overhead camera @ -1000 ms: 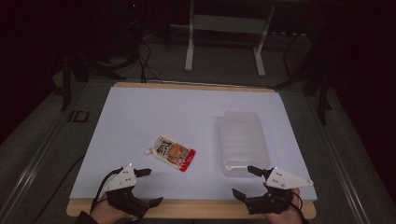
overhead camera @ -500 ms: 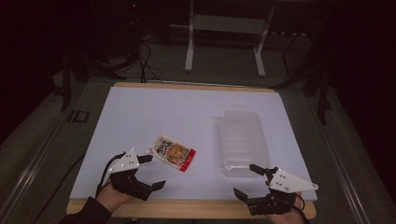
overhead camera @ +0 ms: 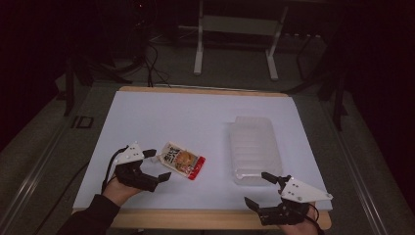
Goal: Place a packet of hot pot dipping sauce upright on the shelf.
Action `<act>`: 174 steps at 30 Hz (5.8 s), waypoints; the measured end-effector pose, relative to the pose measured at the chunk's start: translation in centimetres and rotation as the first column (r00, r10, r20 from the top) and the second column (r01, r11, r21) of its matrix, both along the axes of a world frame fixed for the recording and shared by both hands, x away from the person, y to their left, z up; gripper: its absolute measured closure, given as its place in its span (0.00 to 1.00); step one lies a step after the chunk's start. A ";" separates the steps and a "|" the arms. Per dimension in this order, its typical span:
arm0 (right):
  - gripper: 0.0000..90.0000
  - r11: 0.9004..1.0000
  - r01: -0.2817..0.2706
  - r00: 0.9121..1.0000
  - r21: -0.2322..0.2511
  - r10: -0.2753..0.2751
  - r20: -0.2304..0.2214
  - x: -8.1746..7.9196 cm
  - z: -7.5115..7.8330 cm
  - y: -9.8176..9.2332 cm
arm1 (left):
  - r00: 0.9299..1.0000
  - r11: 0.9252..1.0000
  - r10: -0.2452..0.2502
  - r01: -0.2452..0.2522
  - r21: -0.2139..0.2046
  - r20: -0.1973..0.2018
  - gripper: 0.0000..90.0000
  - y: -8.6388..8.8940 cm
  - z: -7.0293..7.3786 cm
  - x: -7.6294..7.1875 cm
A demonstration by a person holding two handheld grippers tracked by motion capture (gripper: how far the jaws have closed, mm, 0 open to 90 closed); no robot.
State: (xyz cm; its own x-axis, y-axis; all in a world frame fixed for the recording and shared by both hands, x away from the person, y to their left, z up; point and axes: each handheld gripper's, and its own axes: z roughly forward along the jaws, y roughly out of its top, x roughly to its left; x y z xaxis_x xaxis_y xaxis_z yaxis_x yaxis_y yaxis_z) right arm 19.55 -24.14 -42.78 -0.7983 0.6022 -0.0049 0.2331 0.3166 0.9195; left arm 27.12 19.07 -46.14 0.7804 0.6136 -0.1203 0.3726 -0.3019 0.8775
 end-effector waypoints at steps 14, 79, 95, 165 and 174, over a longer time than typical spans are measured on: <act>0.12 1.000 0.000 1.000 -0.001 0.000 -0.008 0.2 -0.2 0.0 | 0.996 0.995 0.093 -0.093 0.027 0.009 0.08 0.1 -0.1 3.4; 0.15 0.999 -0.025 0.999 -0.024 0.024 -0.040 0.5 -0.7 0.3 | 0.938 0.926 0.321 -0.282 0.250 -0.130 0.97 -1.7 -7.5 8.6; 0.15 1.000 -0.012 1.000 -0.004 0.012 -0.023 0.4 -0.5 -0.1 | 0.945 0.932 0.311 -0.281 0.230 -0.105 1.00 -1.8 -5.0 8.2; 0.47 0.985 -0.169 0.985 -0.036 0.170 0.023 4.3 3.5 -0.6 | 0.970 0.966 -0.242 0.240 0.098 0.014 1.00 -6.8 8.7 2.8; 0.52 0.968 -0.251 0.968 -0.022 0.251 -0.007 6.9 4.5 0.7 | 0.941 0.938 -0.339 0.337 0.085 0.009 1.00 -7.3 9.8 1.8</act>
State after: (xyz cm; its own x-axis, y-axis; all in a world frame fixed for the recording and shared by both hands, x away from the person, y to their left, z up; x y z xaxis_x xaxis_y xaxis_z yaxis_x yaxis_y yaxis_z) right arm 26.48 -23.43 -38.26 -0.9241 0.3820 -0.0121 0.1476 0.3858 0.9107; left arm 28.93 11.75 -36.31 0.9453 0.3204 -0.0608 0.2165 -0.4773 0.8517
